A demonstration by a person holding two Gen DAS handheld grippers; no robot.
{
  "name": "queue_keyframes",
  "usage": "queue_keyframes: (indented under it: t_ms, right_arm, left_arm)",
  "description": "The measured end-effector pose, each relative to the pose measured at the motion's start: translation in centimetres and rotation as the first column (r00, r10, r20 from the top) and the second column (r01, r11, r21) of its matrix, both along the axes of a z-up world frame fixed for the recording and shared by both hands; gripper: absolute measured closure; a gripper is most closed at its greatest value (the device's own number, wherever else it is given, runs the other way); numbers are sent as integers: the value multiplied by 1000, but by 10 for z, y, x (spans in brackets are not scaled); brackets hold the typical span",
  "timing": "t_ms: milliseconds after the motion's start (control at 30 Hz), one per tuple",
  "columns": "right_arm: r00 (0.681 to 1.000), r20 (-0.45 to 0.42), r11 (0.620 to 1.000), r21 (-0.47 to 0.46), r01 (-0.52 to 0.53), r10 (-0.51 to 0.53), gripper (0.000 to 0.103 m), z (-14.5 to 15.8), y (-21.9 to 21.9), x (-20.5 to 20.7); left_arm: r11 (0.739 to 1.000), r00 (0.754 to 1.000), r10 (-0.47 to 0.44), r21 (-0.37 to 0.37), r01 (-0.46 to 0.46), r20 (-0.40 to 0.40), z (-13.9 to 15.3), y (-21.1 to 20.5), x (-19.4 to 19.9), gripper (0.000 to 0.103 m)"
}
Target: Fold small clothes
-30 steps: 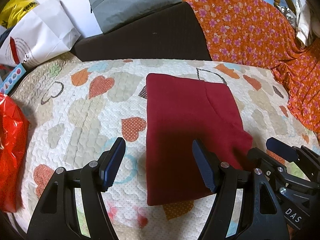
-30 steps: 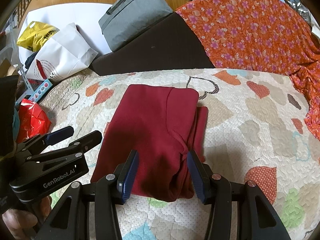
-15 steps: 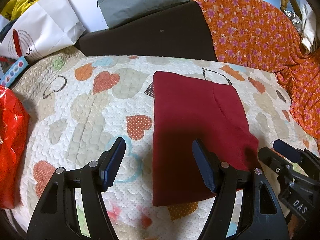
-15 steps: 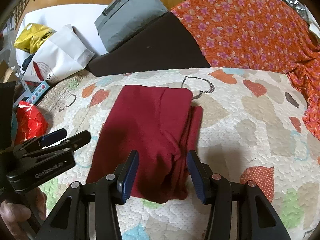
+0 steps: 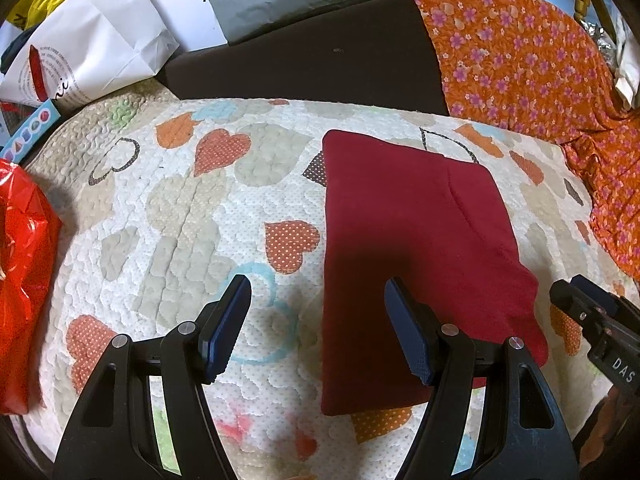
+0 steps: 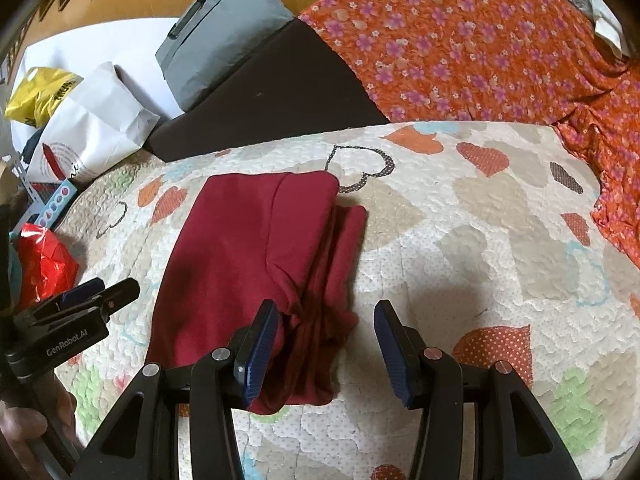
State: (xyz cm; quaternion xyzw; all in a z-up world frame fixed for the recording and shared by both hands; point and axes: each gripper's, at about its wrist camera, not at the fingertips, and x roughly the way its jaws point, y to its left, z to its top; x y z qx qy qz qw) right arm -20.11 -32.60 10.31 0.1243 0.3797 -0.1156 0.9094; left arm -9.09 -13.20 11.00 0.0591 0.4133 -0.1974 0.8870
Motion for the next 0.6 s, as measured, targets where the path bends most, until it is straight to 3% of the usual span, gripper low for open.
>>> queue_keyframes:
  t_ms: [600]
  right_arm:
    - [998, -7, 998, -14, -59, 59, 55, -4, 20, 4]
  left_arm:
    - [999, 999, -27, 25, 26, 35, 2, -10, -9, 33]
